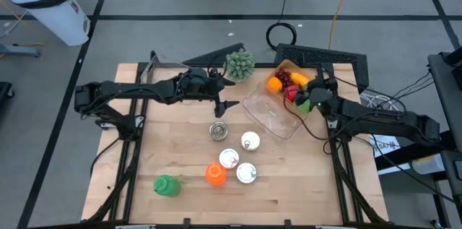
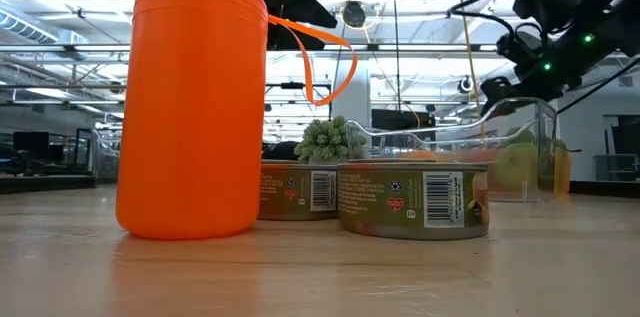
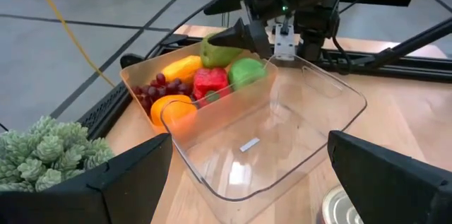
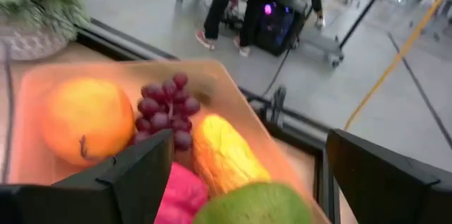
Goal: Pick & Place Food Item
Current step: Put the green tumbler into the left transparent bin
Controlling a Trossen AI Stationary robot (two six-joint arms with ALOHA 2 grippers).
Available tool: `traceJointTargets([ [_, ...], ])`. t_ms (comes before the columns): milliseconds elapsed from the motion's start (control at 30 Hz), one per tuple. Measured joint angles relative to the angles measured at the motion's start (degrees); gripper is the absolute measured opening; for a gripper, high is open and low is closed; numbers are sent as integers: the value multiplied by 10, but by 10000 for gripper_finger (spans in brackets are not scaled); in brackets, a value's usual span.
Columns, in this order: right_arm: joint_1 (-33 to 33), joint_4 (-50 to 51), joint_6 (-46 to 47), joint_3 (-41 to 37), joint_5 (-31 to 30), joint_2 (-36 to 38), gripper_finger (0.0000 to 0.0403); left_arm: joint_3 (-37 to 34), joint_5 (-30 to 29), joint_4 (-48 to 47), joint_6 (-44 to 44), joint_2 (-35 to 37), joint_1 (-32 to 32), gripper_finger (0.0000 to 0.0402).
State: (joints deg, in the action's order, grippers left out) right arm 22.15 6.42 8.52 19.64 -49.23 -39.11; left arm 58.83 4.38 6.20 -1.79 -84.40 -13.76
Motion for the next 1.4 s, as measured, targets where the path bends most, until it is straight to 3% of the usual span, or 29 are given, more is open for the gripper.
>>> traceJointTargets([
  [100, -3, -25, 2, 0, 5, 0, 353, 0, 0, 0, 1, 0, 0, 390],
  [267, -5, -56, 2, 0, 87, 0, 354, 0, 0, -5, 9, 0, 0, 390],
  [600, -5, -193, -19, 0, 449, 0, 354, 0, 4, -10, 26, 0, 0, 390],
  [767, -5, -254, -18, 0, 567, 0, 354, 0, 27, -23, 45, 6, 0, 390],
  [900, -5, -267, -23, 0, 598, 0, 354, 1, 39, -54, 54, 36, 15, 390],
  [1000, -5, -264, -37, 0, 598, -1, 354, 1, 16, -81, 67, 62, 41, 390],
  [1267, -5, -242, -49, 0, 598, -10, 354, 24, -258, -295, 101, 122, 199, 390],
  [1333, -5, -245, -52, 0, 598, -14, 354, 53, -273, -364, 157, 133, 244, 390],
  [1400, -5, -246, -55, 0, 598, -18, 354, 84, -244, -445, 256, 136, 282, 390],
])
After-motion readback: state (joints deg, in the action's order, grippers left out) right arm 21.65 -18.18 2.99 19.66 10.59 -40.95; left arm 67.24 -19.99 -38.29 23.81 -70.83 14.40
